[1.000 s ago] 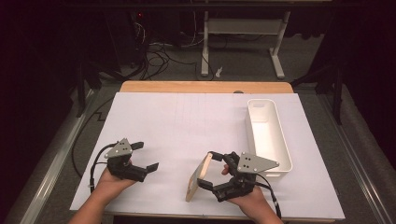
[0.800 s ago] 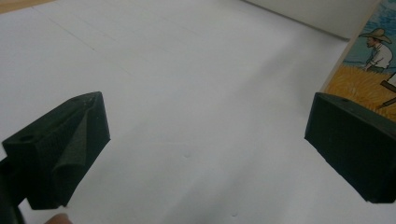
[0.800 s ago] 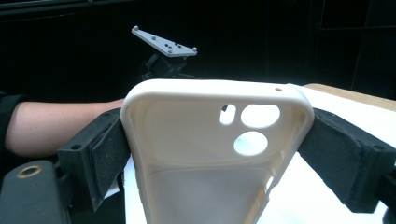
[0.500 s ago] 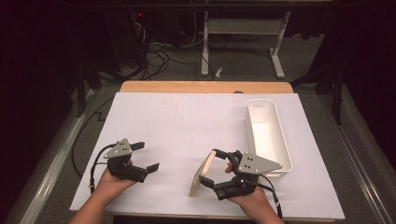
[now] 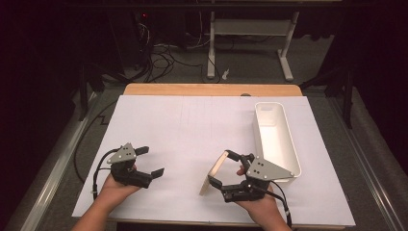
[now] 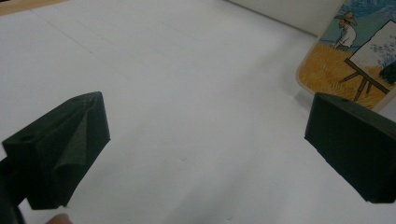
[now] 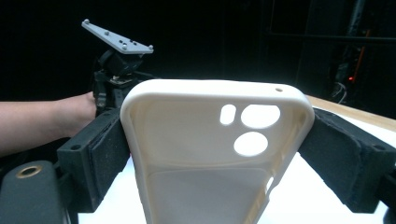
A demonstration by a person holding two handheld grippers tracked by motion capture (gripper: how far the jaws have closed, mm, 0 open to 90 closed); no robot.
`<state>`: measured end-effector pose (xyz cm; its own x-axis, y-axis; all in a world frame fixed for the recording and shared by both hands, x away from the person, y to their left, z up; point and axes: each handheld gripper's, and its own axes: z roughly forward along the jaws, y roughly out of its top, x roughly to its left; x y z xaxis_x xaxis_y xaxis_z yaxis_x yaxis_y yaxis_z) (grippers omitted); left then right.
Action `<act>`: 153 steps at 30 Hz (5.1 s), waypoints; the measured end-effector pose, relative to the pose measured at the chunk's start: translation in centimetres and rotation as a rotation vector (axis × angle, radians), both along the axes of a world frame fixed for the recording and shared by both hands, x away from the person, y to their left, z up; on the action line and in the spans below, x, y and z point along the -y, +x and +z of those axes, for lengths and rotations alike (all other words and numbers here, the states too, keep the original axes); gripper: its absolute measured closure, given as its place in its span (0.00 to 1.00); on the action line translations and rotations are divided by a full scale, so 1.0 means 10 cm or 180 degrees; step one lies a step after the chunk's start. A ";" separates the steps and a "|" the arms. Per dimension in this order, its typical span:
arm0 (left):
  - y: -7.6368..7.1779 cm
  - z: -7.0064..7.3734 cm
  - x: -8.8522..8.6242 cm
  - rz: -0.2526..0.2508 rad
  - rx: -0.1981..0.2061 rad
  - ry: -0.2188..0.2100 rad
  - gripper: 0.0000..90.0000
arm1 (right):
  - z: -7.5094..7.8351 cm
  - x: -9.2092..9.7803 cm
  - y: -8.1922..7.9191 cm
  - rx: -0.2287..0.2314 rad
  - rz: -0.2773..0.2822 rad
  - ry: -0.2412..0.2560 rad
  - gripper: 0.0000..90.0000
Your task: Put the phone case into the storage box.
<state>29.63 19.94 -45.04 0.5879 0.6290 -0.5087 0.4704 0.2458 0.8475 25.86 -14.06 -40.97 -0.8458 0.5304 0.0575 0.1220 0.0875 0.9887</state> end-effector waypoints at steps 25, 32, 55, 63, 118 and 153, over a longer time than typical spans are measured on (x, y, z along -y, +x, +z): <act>0.03 -0.02 -0.02 0.0157 0.0032 0.0008 0.01 | 0.12 0.15 -0.03 0.0280 -0.0628 -0.0096 0.13; 0.03 -0.02 -0.01 0.0136 0.0021 0.0017 0.01 | 0.13 0.19 -0.03 0.0333 -0.0814 -0.0157 0.13; 0.03 -0.01 -0.03 0.0178 0.0028 -0.0001 0.01 | 0.18 0.29 -0.04 0.0463 -0.1158 -0.0265 0.13; 0.03 -0.01 -0.02 0.0176 0.0035 -0.0013 0.01 | 0.24 0.33 -0.06 0.0486 -0.1173 -0.0177 0.13; 0.03 -0.01 -0.03 0.0136 0.0054 -0.0040 0.01 | 0.69 0.87 -0.24 0.0804 -0.1652 0.0237 0.13; 0.03 0.00 -0.03 0.0130 0.0071 -0.0055 0.01 | 0.65 1.32 -0.19 0.0777 -0.2163 0.0288 0.13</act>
<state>29.93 20.28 -45.05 0.5733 0.6439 -0.5067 0.4406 0.2792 0.8532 23.94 -27.26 -34.45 -0.3256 0.9452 -0.0223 -0.1047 -0.0126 0.9944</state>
